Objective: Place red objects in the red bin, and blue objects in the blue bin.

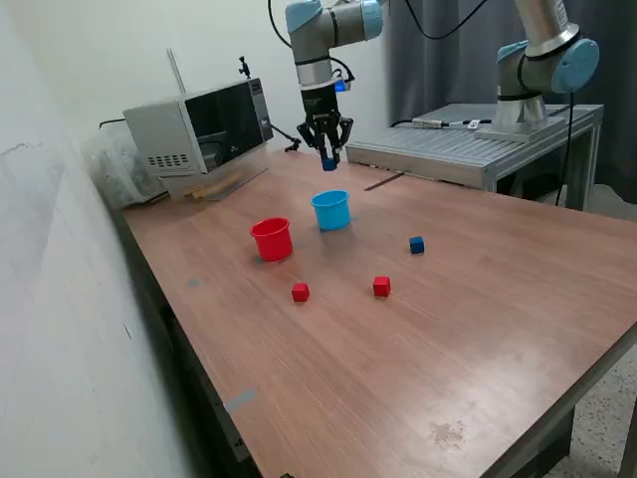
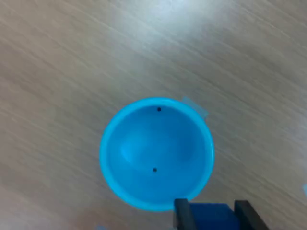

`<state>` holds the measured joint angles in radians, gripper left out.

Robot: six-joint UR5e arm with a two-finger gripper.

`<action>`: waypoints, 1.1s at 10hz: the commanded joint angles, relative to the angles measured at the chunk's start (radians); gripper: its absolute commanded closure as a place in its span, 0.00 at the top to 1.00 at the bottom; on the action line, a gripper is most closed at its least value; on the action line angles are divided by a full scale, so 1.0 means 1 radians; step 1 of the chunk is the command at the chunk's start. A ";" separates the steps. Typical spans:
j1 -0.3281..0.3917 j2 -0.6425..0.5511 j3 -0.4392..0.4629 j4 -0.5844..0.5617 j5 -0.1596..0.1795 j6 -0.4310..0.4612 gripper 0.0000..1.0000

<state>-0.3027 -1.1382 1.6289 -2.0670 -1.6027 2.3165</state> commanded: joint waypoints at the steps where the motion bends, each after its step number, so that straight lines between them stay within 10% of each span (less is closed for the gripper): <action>1: -0.003 0.049 0.000 -0.024 0.000 0.001 0.00; 5: -0.035 0.075 0.000 -0.039 -0.002 0.001 0.00; 6: -0.050 0.078 -0.003 -0.041 -0.003 0.003 1.00; 11: -0.064 0.031 0.023 -0.058 0.000 0.068 1.00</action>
<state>-0.3754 -1.0774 1.6362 -2.1254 -1.6057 2.3503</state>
